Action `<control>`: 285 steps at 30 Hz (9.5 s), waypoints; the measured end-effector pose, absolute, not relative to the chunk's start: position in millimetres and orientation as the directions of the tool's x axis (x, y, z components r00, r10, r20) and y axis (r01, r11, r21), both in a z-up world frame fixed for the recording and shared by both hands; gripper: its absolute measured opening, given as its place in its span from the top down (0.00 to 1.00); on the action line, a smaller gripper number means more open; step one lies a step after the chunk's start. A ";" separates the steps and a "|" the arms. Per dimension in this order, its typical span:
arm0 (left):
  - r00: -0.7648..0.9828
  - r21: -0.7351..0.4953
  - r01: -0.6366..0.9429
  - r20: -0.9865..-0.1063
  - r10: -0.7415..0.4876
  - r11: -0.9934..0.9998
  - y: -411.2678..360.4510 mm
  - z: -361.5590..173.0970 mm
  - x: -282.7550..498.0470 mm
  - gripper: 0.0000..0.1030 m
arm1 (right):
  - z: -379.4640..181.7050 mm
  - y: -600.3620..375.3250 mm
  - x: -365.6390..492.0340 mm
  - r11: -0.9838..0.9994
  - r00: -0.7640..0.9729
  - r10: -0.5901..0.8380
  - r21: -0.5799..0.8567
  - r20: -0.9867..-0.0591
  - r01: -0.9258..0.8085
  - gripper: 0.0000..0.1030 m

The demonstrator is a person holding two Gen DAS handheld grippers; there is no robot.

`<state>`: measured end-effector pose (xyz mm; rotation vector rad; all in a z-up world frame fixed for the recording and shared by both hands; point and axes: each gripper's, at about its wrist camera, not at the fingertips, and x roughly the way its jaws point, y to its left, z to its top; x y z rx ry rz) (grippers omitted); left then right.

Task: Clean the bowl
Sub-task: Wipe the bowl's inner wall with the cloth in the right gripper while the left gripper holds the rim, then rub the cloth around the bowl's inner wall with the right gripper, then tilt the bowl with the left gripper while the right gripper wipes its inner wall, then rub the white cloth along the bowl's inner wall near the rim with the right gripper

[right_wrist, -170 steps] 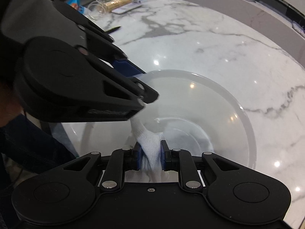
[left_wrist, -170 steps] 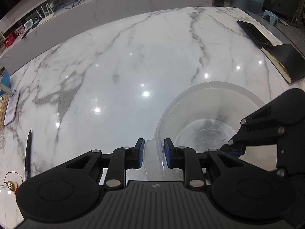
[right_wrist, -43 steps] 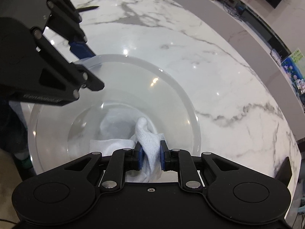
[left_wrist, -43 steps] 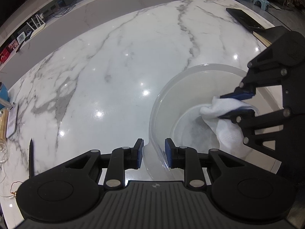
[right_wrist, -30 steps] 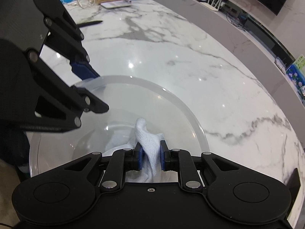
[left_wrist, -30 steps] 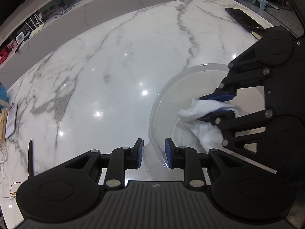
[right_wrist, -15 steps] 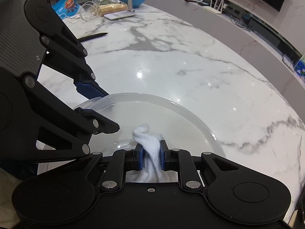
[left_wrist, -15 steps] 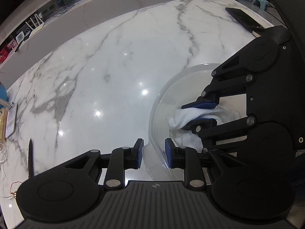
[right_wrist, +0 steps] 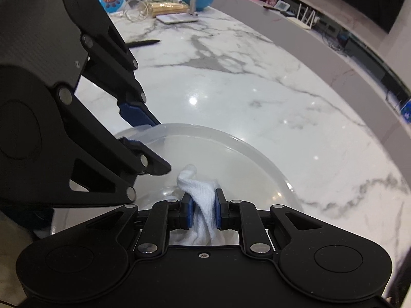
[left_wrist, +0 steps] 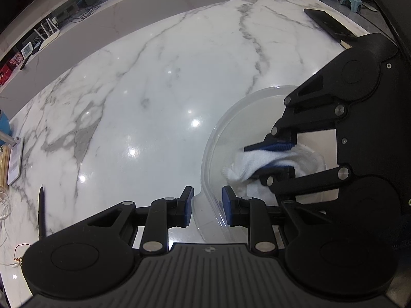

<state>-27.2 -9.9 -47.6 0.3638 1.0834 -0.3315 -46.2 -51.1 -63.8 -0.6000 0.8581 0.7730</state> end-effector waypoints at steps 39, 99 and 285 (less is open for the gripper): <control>0.424 0.122 0.433 -0.902 -0.083 0.893 -13.3 -50.1 -24.7 0.77 | -49.8 -64.3 -77.0 0.491 0.175 0.379 0.038 -0.909 -0.870 0.88; 0.471 0.235 0.600 -0.877 -0.099 0.765 -23.9 -59.8 -42.4 0.74 | -30.6 -72.6 -45.0 0.678 0.500 0.450 -0.081 -0.740 -0.730 0.88; 0.451 0.246 0.676 -0.884 -0.125 0.695 -43.8 -70.3 -54.1 0.74 | -27.5 -84.1 -48.5 0.697 0.446 0.424 -0.030 -0.788 -0.716 0.89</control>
